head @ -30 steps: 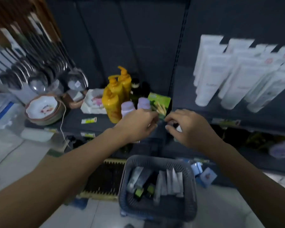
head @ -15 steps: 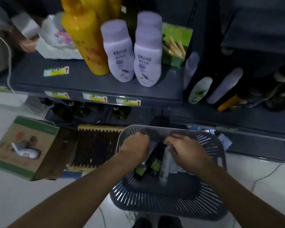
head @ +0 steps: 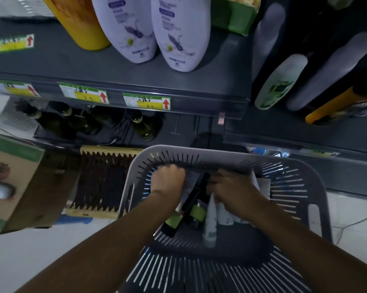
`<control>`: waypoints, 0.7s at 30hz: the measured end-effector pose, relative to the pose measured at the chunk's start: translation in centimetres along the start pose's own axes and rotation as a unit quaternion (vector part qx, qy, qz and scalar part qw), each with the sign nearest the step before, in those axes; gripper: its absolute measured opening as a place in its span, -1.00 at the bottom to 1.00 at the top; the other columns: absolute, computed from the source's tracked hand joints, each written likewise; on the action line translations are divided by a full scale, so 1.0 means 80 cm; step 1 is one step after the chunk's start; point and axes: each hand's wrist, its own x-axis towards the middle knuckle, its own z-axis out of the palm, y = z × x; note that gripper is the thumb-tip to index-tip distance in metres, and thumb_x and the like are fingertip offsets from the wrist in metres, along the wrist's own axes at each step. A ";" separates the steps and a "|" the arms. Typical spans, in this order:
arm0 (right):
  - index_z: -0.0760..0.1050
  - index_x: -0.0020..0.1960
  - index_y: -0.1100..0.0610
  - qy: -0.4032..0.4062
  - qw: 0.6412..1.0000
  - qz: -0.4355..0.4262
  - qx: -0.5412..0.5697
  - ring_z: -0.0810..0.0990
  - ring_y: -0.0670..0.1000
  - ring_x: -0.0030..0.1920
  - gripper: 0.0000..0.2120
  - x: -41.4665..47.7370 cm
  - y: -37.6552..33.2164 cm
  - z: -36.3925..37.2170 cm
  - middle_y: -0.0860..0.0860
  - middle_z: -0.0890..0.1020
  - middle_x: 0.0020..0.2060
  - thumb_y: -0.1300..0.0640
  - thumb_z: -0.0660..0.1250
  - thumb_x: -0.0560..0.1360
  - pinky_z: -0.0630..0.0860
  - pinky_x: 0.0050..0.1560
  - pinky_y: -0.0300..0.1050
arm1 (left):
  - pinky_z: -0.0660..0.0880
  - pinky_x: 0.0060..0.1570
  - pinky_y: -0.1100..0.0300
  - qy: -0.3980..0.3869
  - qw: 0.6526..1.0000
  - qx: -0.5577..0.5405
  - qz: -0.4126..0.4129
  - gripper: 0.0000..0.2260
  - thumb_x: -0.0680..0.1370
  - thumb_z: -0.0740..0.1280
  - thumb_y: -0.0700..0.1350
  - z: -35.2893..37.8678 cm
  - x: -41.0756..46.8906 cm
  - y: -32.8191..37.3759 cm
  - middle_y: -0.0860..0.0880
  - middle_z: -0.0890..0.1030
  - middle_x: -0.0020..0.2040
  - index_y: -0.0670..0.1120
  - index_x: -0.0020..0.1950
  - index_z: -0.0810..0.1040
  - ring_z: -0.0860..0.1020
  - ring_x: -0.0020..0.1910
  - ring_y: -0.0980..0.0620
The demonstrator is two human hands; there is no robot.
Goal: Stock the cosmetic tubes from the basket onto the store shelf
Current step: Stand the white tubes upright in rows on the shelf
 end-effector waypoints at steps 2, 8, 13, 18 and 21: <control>0.66 -0.15 0.03 -0.002 0.999 0.008 0.033 0.54 0.11 0.00 -0.80 0.002 -0.001 0.005 -0.04 0.65 -0.19 0.28 0.51 0.32 0.50 -0.24 0.00 | 0.55 0.07 0.01 -0.005 1.000 -0.003 -0.004 -0.77 0.62 0.29 -0.25 0.002 0.007 -0.001 -0.14 0.61 0.23 -0.12 0.26 0.59 0.58 0.22 -0.18; 0.61 0.05 0.02 -0.066 0.989 0.057 0.120 0.60 0.13 0.11 -0.84 0.001 -0.009 -0.005 0.07 0.66 0.03 -0.01 0.45 0.51 0.53 -0.05 0.01 | 0.54 0.14 -0.01 -0.005 1.000 -0.011 -0.014 -0.74 0.64 0.24 -0.29 -0.007 0.010 0.004 -0.15 0.57 0.28 -0.14 0.30 0.56 0.57 0.27 -0.18; 0.59 0.07 0.03 -0.061 0.985 0.096 0.131 0.64 0.11 0.11 -0.87 -0.017 -0.016 -0.019 0.06 0.68 -0.01 0.02 0.39 0.57 0.50 0.04 0.03 | 0.56 0.14 -0.02 0.000 0.997 -0.074 -0.023 -0.72 0.58 0.35 -0.26 -0.028 -0.013 -0.004 -0.18 0.57 0.26 -0.16 0.29 0.55 0.57 0.26 -0.20; 0.61 0.05 0.05 -0.021 0.975 0.163 0.149 0.66 0.10 0.08 -0.91 -0.046 -0.025 -0.078 0.06 0.71 0.00 0.08 0.34 0.62 0.57 0.00 0.00 | 0.48 -0.19 0.09 -0.031 0.980 -0.185 0.064 -0.83 0.54 0.38 -0.18 -0.073 -0.052 -0.028 -0.16 0.59 -0.02 -0.13 -0.21 0.44 0.58 -0.06 -0.11; 0.60 0.00 0.04 0.007 0.974 0.181 0.136 0.69 0.12 0.02 -0.93 -0.070 -0.029 -0.132 0.07 0.71 -0.07 0.08 0.35 0.61 0.59 -0.07 0.01 | 0.43 -0.26 0.13 -0.013 0.971 -0.213 0.110 -0.76 0.56 0.38 -0.05 -0.118 -0.084 -0.035 -0.04 0.52 -0.23 -0.10 -0.25 0.46 0.56 -0.19 -0.05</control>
